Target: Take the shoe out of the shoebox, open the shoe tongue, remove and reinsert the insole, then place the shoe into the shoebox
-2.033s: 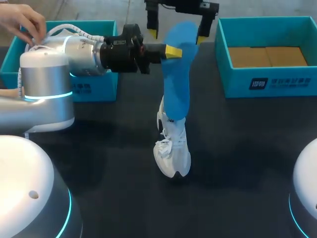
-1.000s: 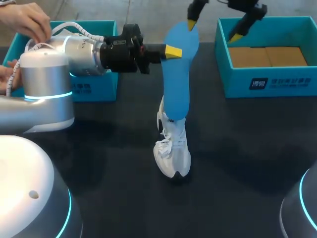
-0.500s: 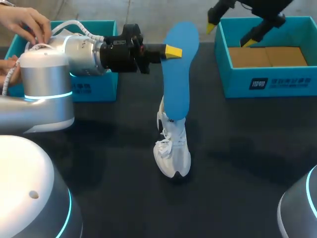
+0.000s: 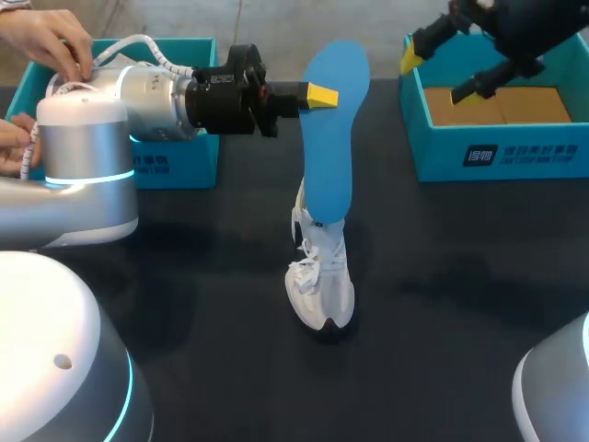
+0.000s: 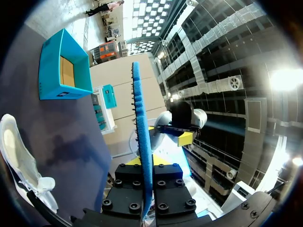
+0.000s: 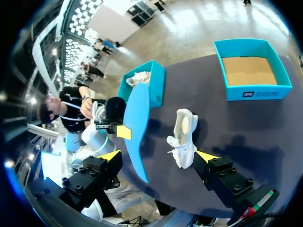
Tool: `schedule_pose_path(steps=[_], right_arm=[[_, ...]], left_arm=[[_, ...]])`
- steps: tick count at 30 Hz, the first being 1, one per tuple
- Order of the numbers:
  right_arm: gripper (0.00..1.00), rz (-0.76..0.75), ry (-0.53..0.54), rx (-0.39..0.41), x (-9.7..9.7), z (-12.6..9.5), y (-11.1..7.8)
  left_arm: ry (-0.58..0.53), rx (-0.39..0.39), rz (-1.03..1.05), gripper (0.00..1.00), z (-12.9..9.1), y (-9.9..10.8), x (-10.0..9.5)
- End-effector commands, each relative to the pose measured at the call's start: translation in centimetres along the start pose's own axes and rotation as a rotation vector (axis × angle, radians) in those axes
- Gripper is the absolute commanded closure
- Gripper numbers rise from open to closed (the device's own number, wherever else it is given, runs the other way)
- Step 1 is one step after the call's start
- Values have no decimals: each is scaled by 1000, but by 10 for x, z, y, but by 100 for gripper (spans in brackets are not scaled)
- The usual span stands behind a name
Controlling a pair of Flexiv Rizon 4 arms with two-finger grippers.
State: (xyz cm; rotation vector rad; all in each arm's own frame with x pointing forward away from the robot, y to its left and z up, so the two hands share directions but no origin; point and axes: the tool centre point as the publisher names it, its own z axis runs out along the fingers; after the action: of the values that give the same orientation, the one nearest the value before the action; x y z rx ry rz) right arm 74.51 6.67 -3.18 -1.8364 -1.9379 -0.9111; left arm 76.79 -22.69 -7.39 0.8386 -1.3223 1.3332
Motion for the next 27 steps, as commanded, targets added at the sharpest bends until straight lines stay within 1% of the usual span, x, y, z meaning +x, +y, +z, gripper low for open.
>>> schedule_pose_path(steps=[1,4,7,16,21,27], right_arm=[[0,-6,292,-7,-10,1,-3],[0,-7,325,-8,-14,1,-4],[0,-4,385,-9,-21,2,-5],[0,17,474,6,-40,12,-2],[0,16,523,-17,-42,14,1],[0,-1,562,-15,-38,16,5]], left_arm=[[-2,1,0,100,0,1,0],[-2,1,0,100,0,1,0],[-2,1,0,100,0,1,0],[-2,1,0,100,0,1,0],[-2,1,0,100,0,1,0],[-2,1,0,100,0,1,0]])
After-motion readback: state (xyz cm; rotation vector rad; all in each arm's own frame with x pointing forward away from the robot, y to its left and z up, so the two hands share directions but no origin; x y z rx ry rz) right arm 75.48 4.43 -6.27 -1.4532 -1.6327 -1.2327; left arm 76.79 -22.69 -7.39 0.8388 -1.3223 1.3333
